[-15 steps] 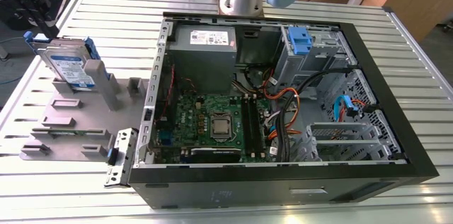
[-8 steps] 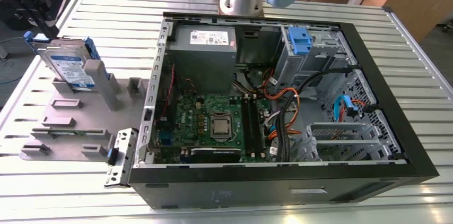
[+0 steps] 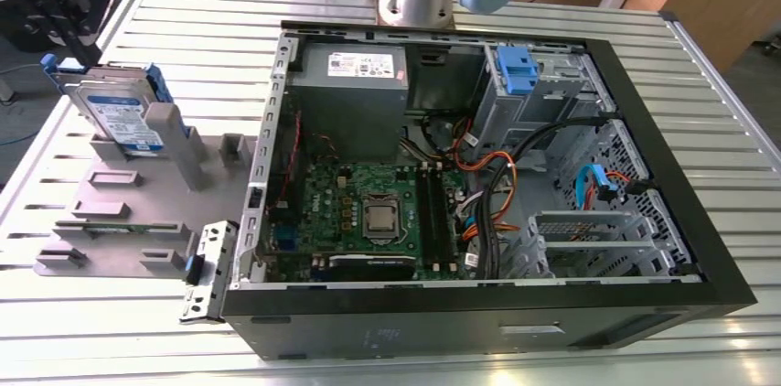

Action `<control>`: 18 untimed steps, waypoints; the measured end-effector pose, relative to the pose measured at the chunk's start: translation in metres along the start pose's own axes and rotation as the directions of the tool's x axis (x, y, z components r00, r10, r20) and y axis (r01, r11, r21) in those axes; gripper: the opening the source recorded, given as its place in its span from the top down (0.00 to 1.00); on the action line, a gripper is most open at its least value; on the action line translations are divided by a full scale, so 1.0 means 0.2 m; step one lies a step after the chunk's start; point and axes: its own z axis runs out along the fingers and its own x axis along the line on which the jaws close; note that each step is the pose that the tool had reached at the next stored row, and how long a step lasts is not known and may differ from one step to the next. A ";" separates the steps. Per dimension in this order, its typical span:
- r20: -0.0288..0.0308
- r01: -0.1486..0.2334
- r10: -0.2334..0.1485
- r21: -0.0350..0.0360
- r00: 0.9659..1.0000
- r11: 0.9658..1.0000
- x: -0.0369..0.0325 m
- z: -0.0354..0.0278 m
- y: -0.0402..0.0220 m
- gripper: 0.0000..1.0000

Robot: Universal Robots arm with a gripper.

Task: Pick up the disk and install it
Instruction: 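Pick up the disk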

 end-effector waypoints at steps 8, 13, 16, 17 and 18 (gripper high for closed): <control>-0.002 0.076 -0.076 -0.002 0.997 0.997 0.000 0.000 0.000 0.89; -0.003 0.120 -0.120 -0.003 0.993 0.993 0.000 0.000 0.000 0.89; -0.003 0.148 -0.148 -0.004 0.989 0.989 0.000 0.000 0.000 0.89; -0.003 0.159 -0.159 -0.004 0.987 0.987 0.000 0.000 0.000 0.89; -0.004 0.169 -0.169 -0.005 0.986 0.986 0.000 0.000 0.000 0.89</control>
